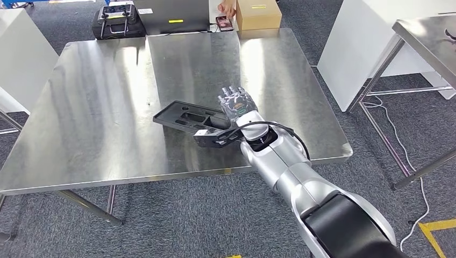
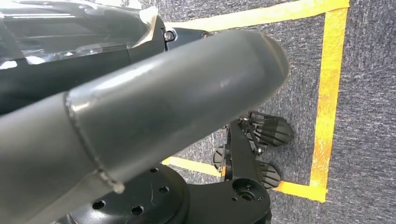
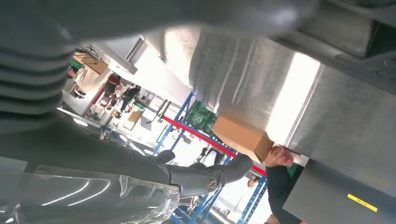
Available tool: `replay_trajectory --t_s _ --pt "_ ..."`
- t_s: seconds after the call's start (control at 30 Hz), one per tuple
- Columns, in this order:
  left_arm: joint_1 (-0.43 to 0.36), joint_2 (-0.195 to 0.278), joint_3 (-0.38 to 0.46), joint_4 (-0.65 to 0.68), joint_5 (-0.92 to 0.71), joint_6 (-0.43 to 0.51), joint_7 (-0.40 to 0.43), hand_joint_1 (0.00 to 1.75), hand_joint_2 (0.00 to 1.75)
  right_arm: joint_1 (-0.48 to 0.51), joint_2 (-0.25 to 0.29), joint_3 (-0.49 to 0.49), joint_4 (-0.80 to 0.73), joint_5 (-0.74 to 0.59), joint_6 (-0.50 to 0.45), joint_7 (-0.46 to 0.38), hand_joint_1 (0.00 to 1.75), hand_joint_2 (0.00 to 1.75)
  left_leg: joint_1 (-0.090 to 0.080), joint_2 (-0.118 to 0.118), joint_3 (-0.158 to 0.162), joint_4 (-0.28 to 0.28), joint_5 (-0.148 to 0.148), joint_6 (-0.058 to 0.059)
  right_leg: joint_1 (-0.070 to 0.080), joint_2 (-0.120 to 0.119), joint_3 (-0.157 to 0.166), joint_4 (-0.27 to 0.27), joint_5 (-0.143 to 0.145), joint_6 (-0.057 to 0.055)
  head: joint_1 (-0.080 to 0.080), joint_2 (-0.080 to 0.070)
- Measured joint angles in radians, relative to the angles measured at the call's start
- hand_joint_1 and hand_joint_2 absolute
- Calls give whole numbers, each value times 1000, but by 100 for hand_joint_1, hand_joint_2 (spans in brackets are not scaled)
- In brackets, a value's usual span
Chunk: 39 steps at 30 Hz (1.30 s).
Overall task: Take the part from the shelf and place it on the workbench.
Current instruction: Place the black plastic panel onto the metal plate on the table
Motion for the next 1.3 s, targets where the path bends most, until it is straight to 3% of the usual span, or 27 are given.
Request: replay_trajectory --t_s 0.33,0.43,0.5,0.63,0.77,0.87,1.0,1.07,1.13,1.17,1.2,1.23,1.3 --pt "0 0 6 0 -8 4 -7 0 0 13 -11 -35 3 -7 -73 41 0 0 -1 0 0 0 0 0 -1 0 1 0 0 0 0 0" --pt "0 -1 14 0 0 3 -39 0 0 29 -13 -82 -30 -41 -242 86 0 0 -1 0 0 0 0 0 -1 0 1 0 0 0 0 0" --pt "0 -4 23 0 3 0 -76 0 0 74 -17 -158 -133 -72 -370 81 0 0 -1 -1 1 0 0 0 -2 0 1 0 0 0 0 0" --pt "1 -10 41 0 7 5 -126 0 0 301 -25 -368 -606 -193 -477 -79 0 0 -1 -7 1 0 -2 1 -1 -6 1 -1 -2 -1 0 0" --pt "5 -15 65 0 15 30 -150 0 0 566 -51 -483 -1061 -516 -558 -270 0 0 -2 -7 1 0 -6 2 -1 -6 2 -1 -5 0 0 0" --pt "5 -15 86 -1 30 47 -153 0 0 712 -76 -521 -1264 -699 -571 -383 0 0 -4 -3 2 2 -11 4 -6 -2 3 -3 -5 2 0 0" --pt "5 -20 114 -3 49 69 -145 0 0 850 -96 -549 -1412 -877 -554 -493 0 0 0 1 24 -22 -6 28 -8 0 12 -4 -9 11 0 0" --pt "5 -25 126 -3 53 73 -143 0 0 891 -105 -560 -1458 -905 -549 -518 0 0 7 5 43 -44 5 36 -5 -2 -17 66 -46 4 2 0" --pt "4 -26 131 -3 54 73 -142 0 0 917 -115 -569 -1485 -911 -546 -523 0 0 7 9 46 -46 6 38 -8 -2 -77 197 -105 -2 3 0" --pt "4 -27 133 -3 54 73 -142 0 0 929 -119 -574 -1494 -913 -544 -524 0 0 8 9 45 -46 5 36 -11 -2 -101 248 -123 1 3 0" --pt "4 -28 135 -3 54 73 -141 0 0 938 -121 -578 -1501 -913 -543 -524 0 0 9 10 45 -45 5 33 -15 -2 -108 265 -127 8 3 0" --pt "4 -30 138 -3 54 73 -141 0 0 944 -123 -581 -1507 -913 -542 -525 0 0 12 10 45 -42 3 28 -20 -3 -93 241 -115 20 3 0" --pt "4 -31 143 -4 54 73 -141 0 0 949 -126 -583 -1517 -914 -541 -525 0 0 17 9 43 -27 -6 12 -32 -6 -18 112 -72 43 4 0"
